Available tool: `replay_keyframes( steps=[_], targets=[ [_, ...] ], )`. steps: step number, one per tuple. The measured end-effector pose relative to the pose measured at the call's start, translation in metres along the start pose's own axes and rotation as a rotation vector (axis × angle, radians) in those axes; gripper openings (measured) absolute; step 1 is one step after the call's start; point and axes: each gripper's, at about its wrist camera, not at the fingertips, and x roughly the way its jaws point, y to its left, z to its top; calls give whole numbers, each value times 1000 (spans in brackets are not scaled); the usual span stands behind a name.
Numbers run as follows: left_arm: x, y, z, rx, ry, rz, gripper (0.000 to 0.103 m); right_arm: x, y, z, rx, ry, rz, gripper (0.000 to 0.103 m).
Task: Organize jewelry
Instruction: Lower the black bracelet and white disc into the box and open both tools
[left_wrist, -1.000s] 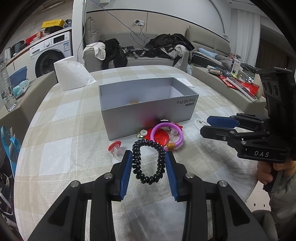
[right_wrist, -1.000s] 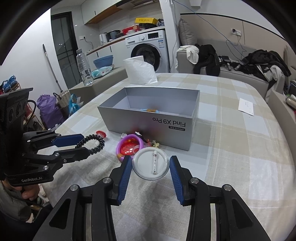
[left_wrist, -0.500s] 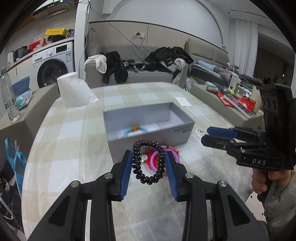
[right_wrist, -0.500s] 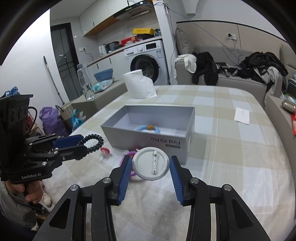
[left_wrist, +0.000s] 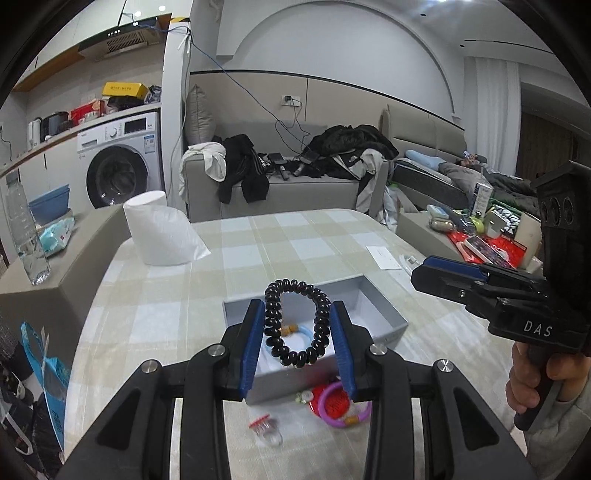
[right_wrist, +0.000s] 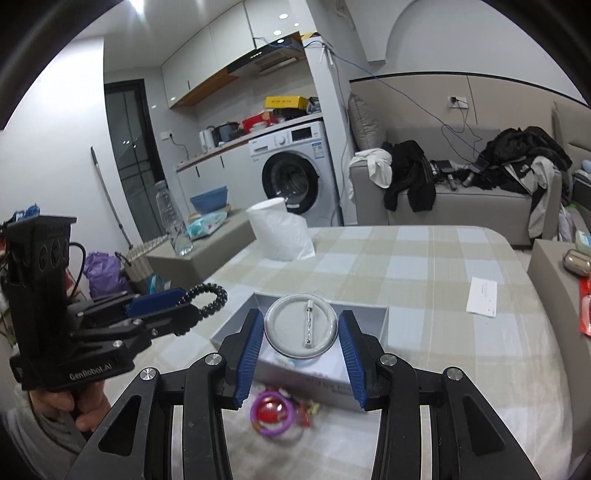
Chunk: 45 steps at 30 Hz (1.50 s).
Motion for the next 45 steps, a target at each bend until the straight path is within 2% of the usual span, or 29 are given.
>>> replay_keyframes(
  steps=[7,11,21,32,36,39,41,42,43,44,45],
  targets=[
    [18,-1,2,20,-6,50,30,24,-17,5,67,17,-11,41],
    [27,1,1,4,0,50,30,38,-25,3,100,49,-15,41],
    [52,2,-14,-2,71,84,30,57,-36,-6,130,112,-40,41],
    [62,-1,-24,-26,156,42,31,66,-35,-15,122,150,-66,42],
    [51,-7,-25,-14,141,24,38,65,-32,-16,106,151,-60,42],
    [43,-6,-24,-24,143,-4,44,56,-29,-16,96,133,-39,53],
    [34,-8,-23,-16,143,3,52,45,-28,-14,93,97,-32,69],
    [29,-8,-23,-14,135,10,62,41,-27,-14,93,87,-32,73],
    [23,-8,-23,-16,124,15,70,35,-27,-13,93,77,-31,80],
    [17,-7,-23,-21,111,15,74,30,-27,-13,94,73,-31,90],
    [10,-7,-23,-28,95,11,82,25,-27,-13,95,70,-37,96]
  ],
)
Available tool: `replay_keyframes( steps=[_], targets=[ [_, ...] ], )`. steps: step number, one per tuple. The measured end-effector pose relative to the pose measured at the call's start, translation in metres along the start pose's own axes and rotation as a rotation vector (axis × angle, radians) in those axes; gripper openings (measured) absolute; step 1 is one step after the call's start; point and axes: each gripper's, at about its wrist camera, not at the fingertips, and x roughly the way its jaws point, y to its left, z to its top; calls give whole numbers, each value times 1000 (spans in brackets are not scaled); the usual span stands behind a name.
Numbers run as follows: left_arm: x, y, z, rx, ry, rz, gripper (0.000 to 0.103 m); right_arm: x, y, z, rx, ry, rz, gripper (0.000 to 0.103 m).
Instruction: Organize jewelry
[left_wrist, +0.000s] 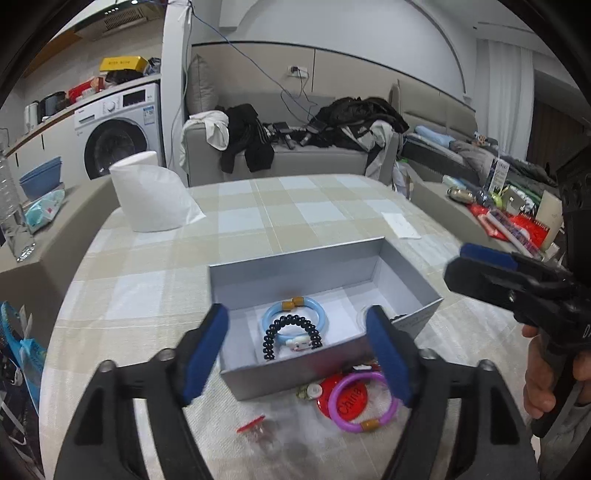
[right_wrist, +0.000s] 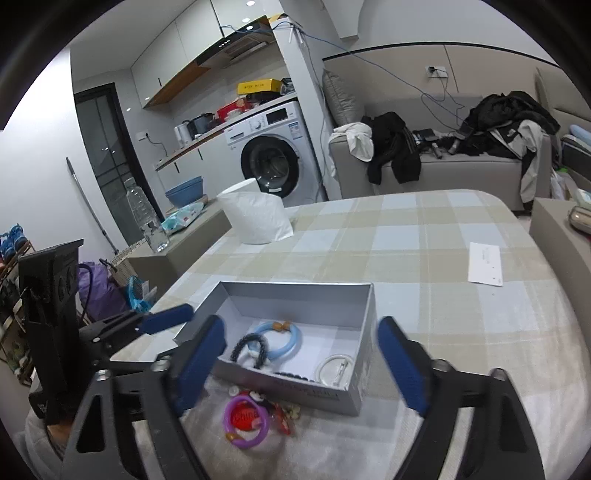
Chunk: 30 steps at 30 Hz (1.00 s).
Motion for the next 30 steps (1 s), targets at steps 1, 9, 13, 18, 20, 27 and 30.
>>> replay_keyframes(
  steps=[1,9,13,18,20,27,30],
  targets=[
    [-5,1,0,-5,-13,-4,90,-6,0,-2,-1,0,-13,103],
    [-27,18,-20,-37,-56,25,101,-16,9,-19,-36,45,-75,103],
    [-16,30,-26,-70,-24,41,101,-1,11,-30,-51,114,-93,103],
    [-1,37,-35,-91,11,69,101,15,17,-43,-80,189,-90,103],
    [4,36,-39,-92,30,61,101,19,20,-47,-100,211,-86,103],
    [4,35,-47,-83,63,50,101,23,25,-56,-113,234,-60,103],
    [5,35,-48,-79,81,42,101,24,24,-58,-101,234,-53,103]
  ],
)
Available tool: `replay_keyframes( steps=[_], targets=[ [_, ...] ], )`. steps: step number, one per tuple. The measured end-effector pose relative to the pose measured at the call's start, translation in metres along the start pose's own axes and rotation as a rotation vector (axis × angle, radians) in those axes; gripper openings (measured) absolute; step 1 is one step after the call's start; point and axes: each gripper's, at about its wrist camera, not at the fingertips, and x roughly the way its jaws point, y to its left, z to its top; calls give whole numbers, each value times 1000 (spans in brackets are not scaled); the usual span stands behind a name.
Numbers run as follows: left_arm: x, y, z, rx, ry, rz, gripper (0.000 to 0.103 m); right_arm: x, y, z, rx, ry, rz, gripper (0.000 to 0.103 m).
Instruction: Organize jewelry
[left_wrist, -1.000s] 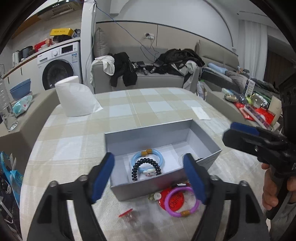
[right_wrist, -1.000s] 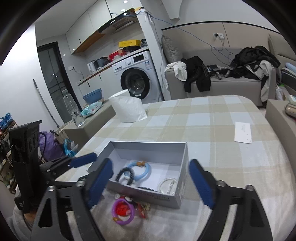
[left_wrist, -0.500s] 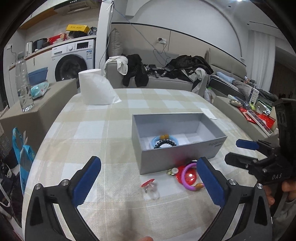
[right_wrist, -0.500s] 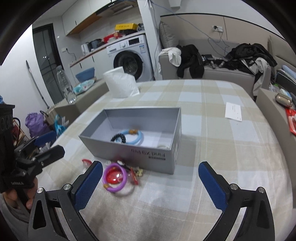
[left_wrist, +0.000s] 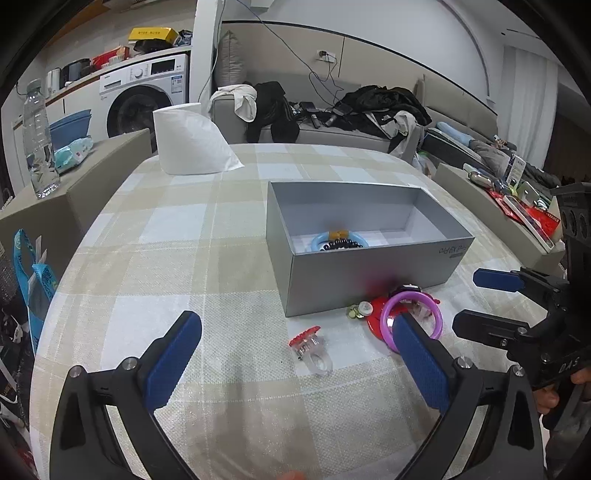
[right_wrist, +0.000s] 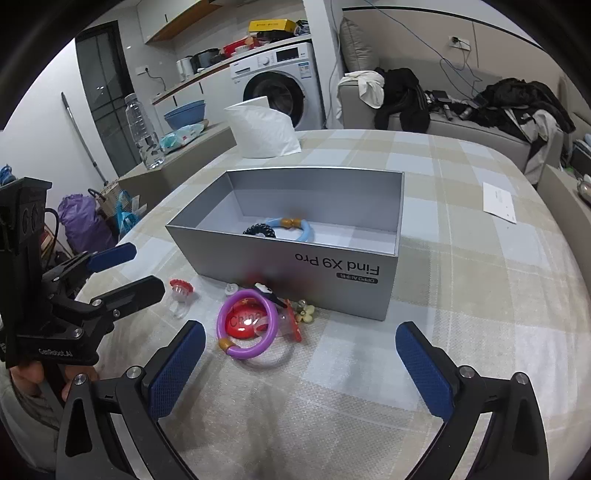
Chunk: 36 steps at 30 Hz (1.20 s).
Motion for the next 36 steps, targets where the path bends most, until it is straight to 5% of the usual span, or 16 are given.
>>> replay_keyframes(
  steps=[11,16,28,31,36],
  targets=[
    [2,-9,-8,54,36,-11,101,17,-3,-4,88,74,168,44],
    [4,-8,-7,44,43,-21,101,19,1,-6,99,75,193,34],
    [5,-7,-7,34,49,-35,101,23,6,-3,130,67,191,30],
    [5,-7,-7,33,50,-35,101,24,7,-2,132,67,139,15],
    [6,-7,-7,34,51,-36,101,20,3,-2,134,49,140,7]
  ],
)
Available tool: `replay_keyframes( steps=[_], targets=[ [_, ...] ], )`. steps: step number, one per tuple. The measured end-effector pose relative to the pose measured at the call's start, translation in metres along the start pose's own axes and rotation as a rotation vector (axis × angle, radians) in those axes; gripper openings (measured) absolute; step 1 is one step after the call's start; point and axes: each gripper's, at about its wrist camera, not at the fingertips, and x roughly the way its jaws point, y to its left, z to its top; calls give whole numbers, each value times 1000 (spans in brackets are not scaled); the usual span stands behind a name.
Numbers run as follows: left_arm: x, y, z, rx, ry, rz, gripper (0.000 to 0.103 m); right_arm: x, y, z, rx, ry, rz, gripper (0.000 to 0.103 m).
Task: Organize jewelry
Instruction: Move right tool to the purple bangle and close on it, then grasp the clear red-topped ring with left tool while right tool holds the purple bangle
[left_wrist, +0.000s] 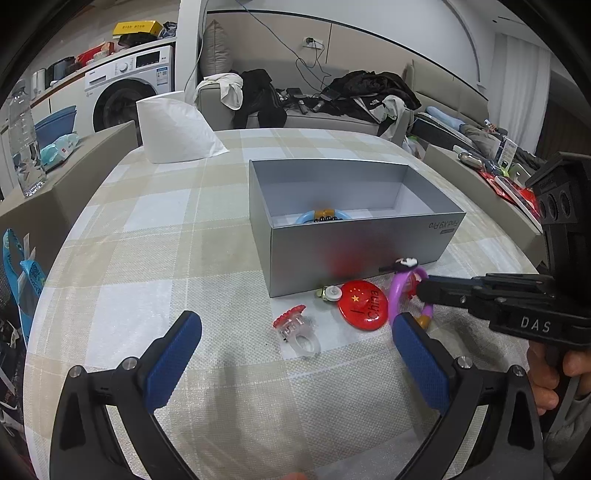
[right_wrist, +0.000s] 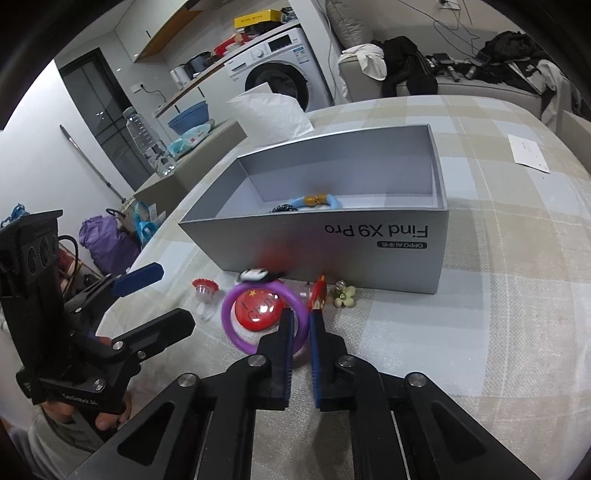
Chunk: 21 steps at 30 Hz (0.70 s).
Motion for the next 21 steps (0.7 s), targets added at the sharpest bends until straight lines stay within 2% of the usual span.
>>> replay_keyframes(
  steps=[10,19,21],
  targets=[
    [2,-2,-1,6,11,14,101,-23,-14,5,39,-129,33,7],
    [9,3,0,-9,75,28,100,-24,-21,3,55,-135,63,7],
    [10,4,-1,-9,81,9,94,-25,-21,3,55,-136,67,7]
  ],
)
